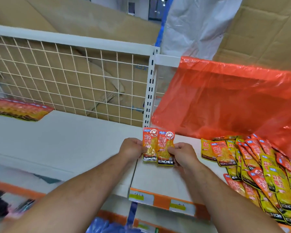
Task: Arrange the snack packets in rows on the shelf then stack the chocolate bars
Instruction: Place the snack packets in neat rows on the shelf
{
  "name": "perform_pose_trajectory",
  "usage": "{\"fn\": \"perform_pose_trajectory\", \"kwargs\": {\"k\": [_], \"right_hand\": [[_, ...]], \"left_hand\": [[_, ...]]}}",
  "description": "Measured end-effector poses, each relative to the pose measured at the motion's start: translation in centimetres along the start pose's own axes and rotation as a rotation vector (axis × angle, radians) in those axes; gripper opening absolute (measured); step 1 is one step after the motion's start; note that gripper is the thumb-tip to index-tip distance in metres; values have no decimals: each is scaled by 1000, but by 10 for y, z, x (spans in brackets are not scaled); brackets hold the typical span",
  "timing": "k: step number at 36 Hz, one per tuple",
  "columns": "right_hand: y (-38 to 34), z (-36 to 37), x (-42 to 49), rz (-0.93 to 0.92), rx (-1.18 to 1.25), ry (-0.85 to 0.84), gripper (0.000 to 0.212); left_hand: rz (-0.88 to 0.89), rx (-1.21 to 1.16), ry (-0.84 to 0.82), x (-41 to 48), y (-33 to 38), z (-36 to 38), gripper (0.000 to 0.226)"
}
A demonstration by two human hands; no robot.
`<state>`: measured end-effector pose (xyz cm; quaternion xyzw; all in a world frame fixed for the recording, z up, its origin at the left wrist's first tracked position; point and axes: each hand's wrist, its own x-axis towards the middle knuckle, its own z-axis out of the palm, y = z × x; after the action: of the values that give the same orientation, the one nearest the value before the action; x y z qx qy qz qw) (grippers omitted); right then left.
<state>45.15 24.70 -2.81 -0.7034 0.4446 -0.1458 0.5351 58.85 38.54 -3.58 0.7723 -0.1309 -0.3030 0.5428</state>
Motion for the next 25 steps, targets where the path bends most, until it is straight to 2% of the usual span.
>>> {"fn": "perform_pose_trajectory", "kwargs": {"k": [6, 12, 25], "right_hand": [[-37, 53, -27, -43, -48, -58, 33], [-69, 126, -57, -58, -31, -95, 29], [-130, 286, -110, -78, -6, -196, 18]], "left_hand": [[43, -4, 70, -9, -12, -68, 12], [47, -3, 130, -16, -31, -153, 7], [55, -60, 243, -31, -69, -321, 10]]}}
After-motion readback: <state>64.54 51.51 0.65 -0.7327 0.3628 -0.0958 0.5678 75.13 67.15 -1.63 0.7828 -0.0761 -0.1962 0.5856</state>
